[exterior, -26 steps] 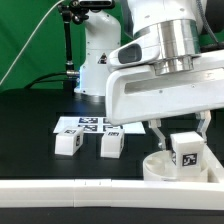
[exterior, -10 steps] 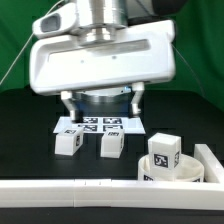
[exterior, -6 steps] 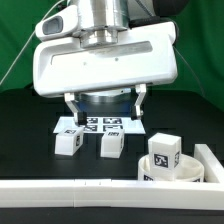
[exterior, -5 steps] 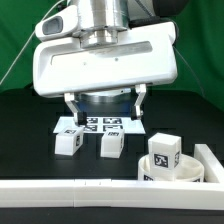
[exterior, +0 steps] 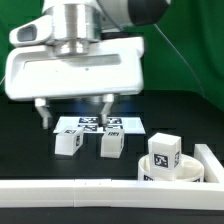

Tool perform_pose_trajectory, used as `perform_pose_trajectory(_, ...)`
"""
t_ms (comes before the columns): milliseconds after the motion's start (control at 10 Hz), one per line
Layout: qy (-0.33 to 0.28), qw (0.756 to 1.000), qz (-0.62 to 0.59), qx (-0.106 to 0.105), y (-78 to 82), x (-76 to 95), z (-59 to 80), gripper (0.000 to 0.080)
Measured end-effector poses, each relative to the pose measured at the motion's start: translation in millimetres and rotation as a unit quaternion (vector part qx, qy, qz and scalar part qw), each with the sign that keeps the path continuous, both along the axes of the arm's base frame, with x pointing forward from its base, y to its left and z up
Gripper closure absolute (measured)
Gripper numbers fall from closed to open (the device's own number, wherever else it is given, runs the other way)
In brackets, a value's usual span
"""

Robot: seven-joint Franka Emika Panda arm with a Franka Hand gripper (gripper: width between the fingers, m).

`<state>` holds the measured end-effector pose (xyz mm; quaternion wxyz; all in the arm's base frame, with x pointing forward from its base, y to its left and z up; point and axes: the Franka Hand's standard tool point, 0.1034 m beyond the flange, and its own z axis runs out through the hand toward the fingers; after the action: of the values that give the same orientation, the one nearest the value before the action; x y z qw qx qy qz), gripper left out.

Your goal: Assemble stool

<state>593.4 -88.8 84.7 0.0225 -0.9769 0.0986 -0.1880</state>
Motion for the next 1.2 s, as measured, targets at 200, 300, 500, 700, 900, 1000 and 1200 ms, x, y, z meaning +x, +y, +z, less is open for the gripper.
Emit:
perform_pose_trajectory(200, 0.017, 1.000, 0.004, 0.012, 5.3, -0.7, -2.6, 0.0151)
perform_pose_trajectory(300, 0.015, 1.000, 0.004, 0.010, 4.3, -0.3, -2.8, 0.0151)
perform_pose_trajectory(500, 0.074, 0.996, 0.005, 0.050, 17.6, -6.4, -7.9, 0.0150)
perform_pose_trajectory(700, 0.117, 0.990, -0.024, 0.080, 41.5, -17.4, -20.4, 0.0150)
perform_pose_trajectory(900, 0.166, 0.980, -0.027, 0.104, 57.2, -27.3, -28.1, 0.0150)
perform_pose_trajectory(1000, 0.193, 0.974, -0.022, 0.118, 58.9, -27.9, -27.0, 0.0150)
perform_pose_trajectory(1200, 0.258, 0.954, -0.010, 0.150, 64.1, -30.4, -26.2, 0.0150)
